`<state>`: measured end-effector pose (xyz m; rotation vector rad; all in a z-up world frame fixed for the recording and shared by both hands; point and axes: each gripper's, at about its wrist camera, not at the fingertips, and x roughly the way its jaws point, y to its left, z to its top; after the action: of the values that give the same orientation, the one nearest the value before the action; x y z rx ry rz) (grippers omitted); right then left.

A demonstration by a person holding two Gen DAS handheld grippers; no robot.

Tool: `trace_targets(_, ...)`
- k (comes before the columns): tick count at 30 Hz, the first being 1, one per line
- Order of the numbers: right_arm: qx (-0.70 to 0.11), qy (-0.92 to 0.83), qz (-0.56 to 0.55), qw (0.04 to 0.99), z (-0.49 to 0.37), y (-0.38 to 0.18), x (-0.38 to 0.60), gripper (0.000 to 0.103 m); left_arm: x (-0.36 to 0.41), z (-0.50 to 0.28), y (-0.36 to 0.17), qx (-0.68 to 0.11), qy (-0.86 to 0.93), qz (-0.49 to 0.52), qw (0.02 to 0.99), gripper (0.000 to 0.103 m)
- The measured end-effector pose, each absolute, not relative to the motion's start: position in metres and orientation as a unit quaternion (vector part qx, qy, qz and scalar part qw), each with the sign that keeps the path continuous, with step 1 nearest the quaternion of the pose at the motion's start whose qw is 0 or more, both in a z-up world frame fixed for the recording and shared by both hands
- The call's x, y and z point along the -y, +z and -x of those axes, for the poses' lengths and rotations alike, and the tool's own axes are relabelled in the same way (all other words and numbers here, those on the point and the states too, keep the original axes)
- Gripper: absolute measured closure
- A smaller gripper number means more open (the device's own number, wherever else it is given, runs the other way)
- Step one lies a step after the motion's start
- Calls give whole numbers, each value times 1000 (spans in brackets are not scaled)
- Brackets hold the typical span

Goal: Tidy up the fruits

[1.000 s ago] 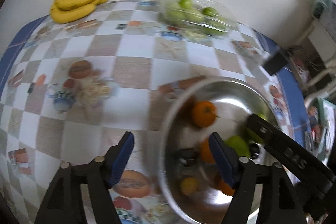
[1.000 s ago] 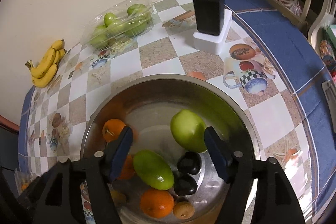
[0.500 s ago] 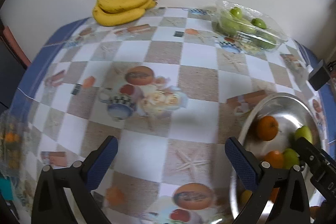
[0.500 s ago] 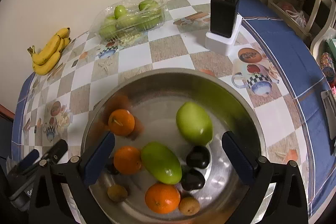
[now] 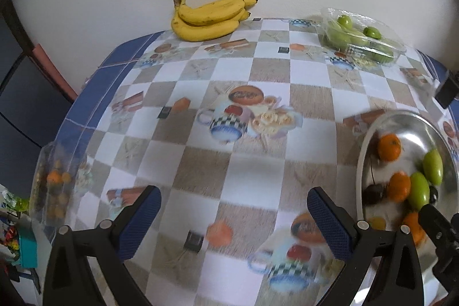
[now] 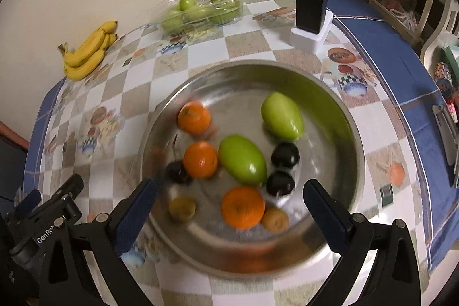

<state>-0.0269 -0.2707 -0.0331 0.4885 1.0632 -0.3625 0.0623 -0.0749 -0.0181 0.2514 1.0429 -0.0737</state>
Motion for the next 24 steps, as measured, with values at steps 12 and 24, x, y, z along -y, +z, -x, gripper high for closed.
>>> trace_targets(12,-519,-157,-207,814,65,-36,235,1,39,-14,-27,-533,-54,-113,837,0)
trace_targets(24,-499,-172,-205,824,82,-27,230,1,30,-3,-26,-531,-51,-122,837,0)
